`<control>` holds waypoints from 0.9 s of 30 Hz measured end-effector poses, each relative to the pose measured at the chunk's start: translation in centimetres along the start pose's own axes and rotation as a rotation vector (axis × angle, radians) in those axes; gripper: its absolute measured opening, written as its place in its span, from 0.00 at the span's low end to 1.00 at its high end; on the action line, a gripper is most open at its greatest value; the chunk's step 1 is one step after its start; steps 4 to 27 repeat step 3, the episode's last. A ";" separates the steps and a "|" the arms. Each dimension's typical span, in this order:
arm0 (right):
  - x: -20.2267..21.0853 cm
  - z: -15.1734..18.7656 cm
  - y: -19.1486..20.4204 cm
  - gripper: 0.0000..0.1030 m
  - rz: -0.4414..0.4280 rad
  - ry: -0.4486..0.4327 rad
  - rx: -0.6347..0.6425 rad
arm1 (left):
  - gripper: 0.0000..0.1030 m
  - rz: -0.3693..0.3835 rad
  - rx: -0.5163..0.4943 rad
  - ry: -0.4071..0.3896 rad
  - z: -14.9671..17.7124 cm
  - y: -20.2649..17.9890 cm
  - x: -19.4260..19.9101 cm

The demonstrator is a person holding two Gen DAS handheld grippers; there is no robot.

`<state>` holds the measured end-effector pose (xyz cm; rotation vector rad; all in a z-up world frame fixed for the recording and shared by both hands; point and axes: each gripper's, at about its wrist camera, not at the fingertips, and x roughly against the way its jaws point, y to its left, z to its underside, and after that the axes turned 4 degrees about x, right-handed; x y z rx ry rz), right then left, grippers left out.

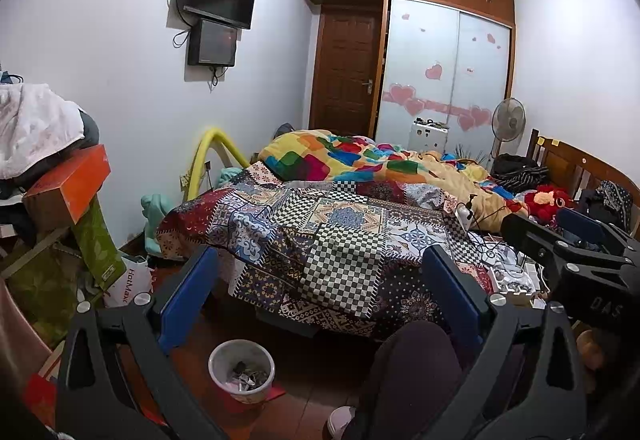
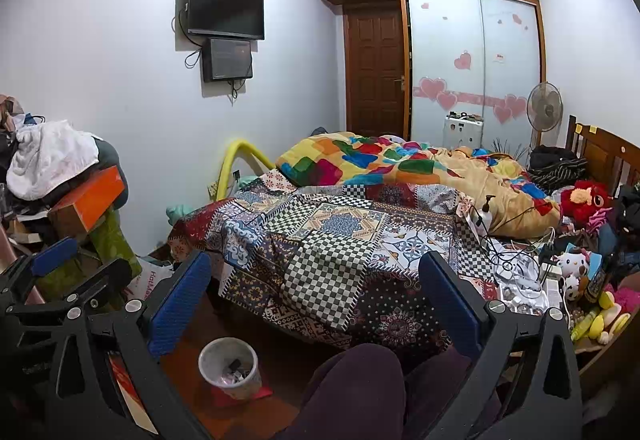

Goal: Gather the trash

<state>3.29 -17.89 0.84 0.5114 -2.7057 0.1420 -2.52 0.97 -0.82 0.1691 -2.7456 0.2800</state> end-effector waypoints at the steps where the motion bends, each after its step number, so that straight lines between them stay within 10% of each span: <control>1: 0.1 0.0 0.0 1.00 -0.001 0.001 -0.001 | 0.99 0.001 -0.001 0.002 0.0 0.0 0.0; 27: 0.1 0.2 -0.1 1.00 -0.005 0.005 0.000 | 0.99 0.001 -0.002 0.007 0.0 0.1 -0.1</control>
